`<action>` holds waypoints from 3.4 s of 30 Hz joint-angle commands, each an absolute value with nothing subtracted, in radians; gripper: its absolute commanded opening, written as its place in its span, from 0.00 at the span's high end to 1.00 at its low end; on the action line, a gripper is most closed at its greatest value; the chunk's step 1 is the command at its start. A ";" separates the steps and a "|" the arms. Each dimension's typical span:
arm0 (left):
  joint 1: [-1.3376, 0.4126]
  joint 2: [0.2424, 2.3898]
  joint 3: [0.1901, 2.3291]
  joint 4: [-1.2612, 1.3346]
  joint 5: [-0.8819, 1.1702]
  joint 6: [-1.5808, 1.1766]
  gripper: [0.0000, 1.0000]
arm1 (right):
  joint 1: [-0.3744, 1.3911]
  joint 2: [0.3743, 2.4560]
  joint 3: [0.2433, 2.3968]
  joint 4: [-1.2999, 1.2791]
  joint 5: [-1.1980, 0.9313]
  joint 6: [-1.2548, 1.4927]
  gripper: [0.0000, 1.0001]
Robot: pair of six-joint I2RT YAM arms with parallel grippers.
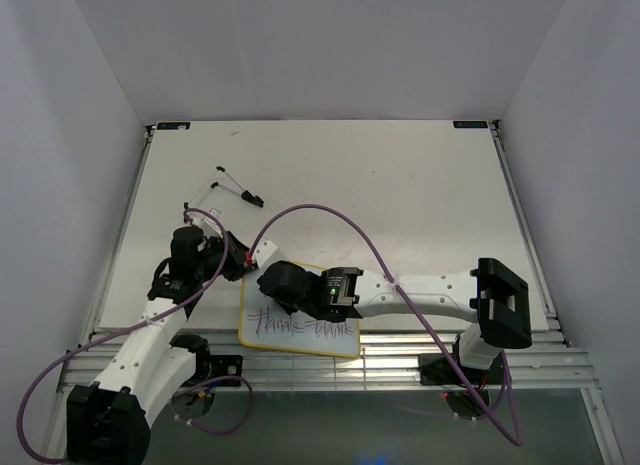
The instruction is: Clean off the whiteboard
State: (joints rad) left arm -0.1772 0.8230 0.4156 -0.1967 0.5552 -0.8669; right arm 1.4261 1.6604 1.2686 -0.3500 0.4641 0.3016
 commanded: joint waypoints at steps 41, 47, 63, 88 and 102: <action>-0.202 0.844 0.466 -0.067 0.453 -0.844 1.00 | 1.071 1.391 0.418 0.113 0.120 0.575 0.66; -0.202 0.859 0.466 -0.080 0.454 -0.833 1.00 | 0.939 1.374 0.330 0.170 0.037 0.548 0.66; -0.204 0.859 0.477 -0.117 0.416 -0.807 1.00 | 0.847 1.301 0.322 0.129 -0.009 0.543 0.66; -0.202 0.818 0.439 -0.130 0.322 -0.868 1.00 | 1.276 1.370 0.628 0.137 0.203 0.635 0.66; -0.204 0.825 0.433 -0.140 0.318 -0.859 1.00 | 1.066 1.336 0.417 -0.115 0.416 0.721 0.65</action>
State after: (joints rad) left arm -0.2058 0.8272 0.4309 -0.1635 0.4309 -0.9096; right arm 1.1038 1.2652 0.4938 0.1326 0.3931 0.7097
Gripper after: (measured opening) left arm 0.180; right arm 0.355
